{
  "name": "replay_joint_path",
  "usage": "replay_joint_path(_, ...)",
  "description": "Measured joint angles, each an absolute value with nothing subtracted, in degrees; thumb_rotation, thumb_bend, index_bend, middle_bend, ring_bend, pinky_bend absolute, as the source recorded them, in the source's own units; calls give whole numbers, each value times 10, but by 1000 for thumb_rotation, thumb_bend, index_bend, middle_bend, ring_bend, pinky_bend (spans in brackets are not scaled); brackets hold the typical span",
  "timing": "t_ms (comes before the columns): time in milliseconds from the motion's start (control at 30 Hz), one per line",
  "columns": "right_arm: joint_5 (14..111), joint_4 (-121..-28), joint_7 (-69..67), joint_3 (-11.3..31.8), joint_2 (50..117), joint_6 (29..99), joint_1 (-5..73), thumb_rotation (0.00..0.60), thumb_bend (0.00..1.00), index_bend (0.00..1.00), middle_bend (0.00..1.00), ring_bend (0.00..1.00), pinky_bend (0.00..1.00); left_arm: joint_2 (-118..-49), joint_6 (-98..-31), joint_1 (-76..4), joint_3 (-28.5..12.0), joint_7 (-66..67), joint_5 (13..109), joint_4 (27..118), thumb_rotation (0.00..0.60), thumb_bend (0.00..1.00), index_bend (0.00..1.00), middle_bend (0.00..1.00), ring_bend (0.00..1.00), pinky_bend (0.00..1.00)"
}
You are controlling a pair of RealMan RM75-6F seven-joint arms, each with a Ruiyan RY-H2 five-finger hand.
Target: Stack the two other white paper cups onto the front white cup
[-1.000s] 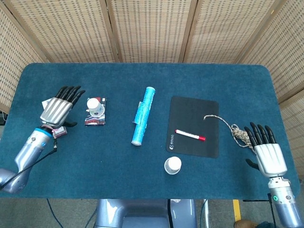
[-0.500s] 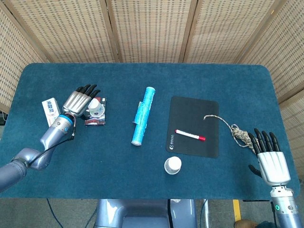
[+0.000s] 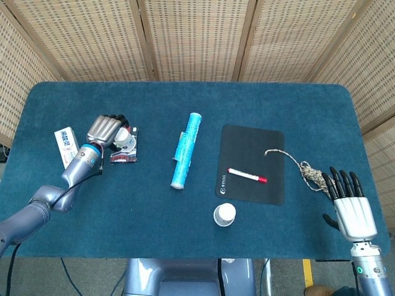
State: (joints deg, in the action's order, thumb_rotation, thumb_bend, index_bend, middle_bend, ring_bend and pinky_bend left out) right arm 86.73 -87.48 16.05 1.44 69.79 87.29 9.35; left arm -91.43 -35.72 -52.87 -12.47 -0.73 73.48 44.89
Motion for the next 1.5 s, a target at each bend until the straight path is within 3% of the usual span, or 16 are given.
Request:
replay_joint_path(200,872,-876,156,17,696,872,91,600,0,0,0,0,0,-920,-372,-534,-115,-36,752,433,600,154,488,386,404,425)
replay_joint_path(433,879,-883,150,20,691,876,86,600,0,0,0,0,0,-883,-409,-524,-116,-55,762,496,600,172,489,386,405,426)
replay_joint_path(900,888,-891,141,27,684,885,77,600,0,0,0,0,0,-769,-521,-514,-97,-68,894,846,600,138,526,407,418,446)
replay_joint_path(1067,886,-891,134,31,680,887,75,600,0,0,0,0,0,-783,-507,-544,-91,-13,913,907,600,138,527,408,419,446)
replay_joint_path(1500,878,-888,118,38,676,885,70,600,0,0,0,0,0,-847,-430,-615,-126,89,852,923,600,134,528,408,419,446)
